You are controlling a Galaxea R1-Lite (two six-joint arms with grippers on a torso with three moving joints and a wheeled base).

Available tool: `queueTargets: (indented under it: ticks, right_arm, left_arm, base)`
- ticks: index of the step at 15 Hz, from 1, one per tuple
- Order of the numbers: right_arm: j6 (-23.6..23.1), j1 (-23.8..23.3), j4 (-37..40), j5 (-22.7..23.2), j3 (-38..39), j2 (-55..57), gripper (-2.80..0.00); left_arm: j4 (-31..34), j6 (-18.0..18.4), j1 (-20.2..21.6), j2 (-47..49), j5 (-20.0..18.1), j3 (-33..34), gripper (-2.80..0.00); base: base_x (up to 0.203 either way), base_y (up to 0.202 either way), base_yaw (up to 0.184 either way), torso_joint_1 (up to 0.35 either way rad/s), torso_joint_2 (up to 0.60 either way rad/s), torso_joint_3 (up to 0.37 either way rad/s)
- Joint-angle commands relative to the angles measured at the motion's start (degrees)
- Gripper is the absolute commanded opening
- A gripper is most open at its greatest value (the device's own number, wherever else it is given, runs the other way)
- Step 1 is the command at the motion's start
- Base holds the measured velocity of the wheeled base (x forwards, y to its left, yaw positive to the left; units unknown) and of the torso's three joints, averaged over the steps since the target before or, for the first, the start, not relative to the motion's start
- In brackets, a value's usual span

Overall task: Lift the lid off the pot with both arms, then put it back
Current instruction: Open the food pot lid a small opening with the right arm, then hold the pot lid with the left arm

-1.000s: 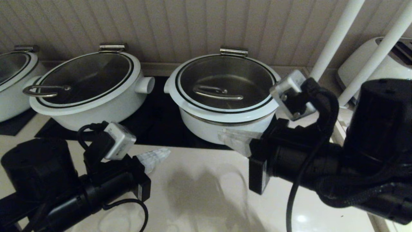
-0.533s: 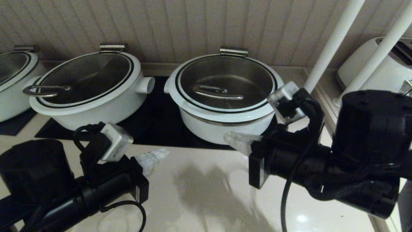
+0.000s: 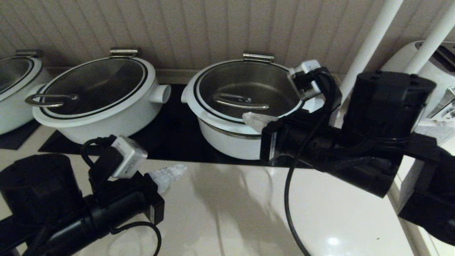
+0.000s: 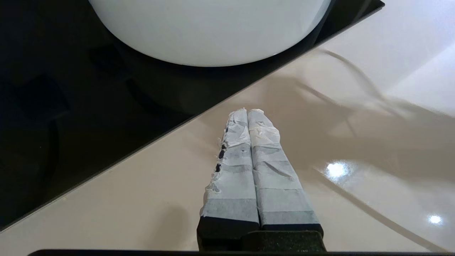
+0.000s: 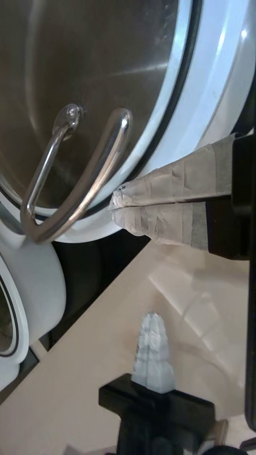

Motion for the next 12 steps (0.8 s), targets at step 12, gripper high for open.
queueTargets:
  ticks: [12]
  right_arm:
    - [-3.01,-5.34,-3.4,-0.05,-6.49,3.12,-2.8]
  left_arm:
    - [-0.39,0.19,0.0,1.13,-0.13,-1.35,-2.8]
  base:
    - [0.0,0.0,0.0,0.0,0.0,0.0]
